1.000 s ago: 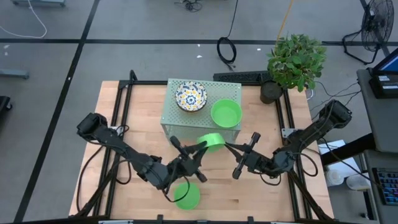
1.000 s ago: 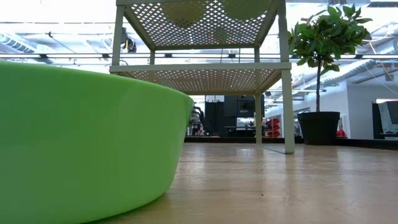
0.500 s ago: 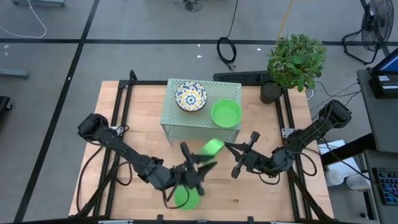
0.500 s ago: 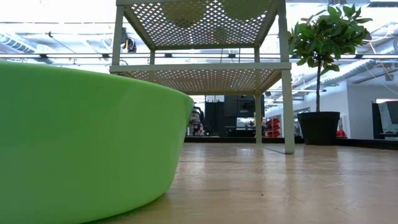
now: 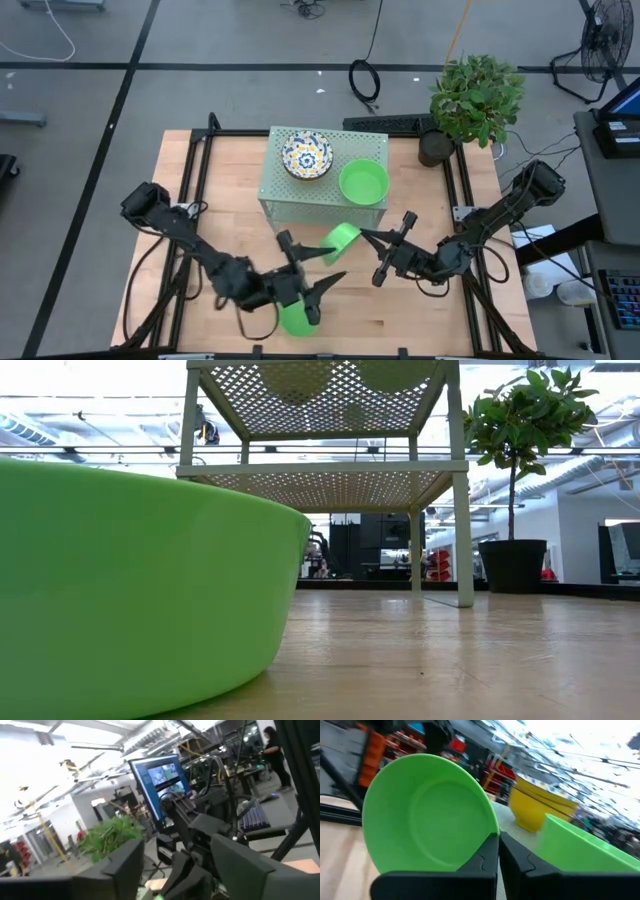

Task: Pick & Place Mini bowls
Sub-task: Stack the top green bowl on the green bowl on the shelf

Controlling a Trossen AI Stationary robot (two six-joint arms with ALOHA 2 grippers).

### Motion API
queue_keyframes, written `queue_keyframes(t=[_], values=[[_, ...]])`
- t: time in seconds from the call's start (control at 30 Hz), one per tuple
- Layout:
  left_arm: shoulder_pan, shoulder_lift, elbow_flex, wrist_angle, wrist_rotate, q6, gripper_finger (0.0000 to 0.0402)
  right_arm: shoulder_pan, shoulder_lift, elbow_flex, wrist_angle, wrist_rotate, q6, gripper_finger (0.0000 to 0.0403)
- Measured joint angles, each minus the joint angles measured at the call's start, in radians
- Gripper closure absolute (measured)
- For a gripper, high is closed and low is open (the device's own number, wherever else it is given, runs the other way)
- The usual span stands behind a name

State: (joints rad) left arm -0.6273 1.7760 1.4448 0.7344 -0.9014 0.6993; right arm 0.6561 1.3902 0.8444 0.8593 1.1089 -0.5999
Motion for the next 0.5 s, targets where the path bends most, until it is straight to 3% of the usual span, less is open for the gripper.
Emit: queue_keyframes(t=[0.17,0.27,0.4,0.5], values=[[-0.081,-0.015,0.000,-0.057,-0.138,0.003,0.0116,0.021,-0.026,0.042,0.045,-0.092,-0.079,0.0403],[-0.132,-0.016,0.000,-0.065,-0.213,0.017,0.0097,0.036,-0.038,0.140,-0.012,-0.059,-0.207,0.0403],[-0.179,-0.018,0.000,-0.153,-0.257,-0.005,0.0083,0.018,-0.039,0.336,-0.212,-0.027,-0.305,0.0403],[-0.197,-0.018,0.000,-0.215,-0.270,-0.041,0.0078,-0.020,-0.039,0.510,-0.451,-0.009,-0.276,0.0403]])
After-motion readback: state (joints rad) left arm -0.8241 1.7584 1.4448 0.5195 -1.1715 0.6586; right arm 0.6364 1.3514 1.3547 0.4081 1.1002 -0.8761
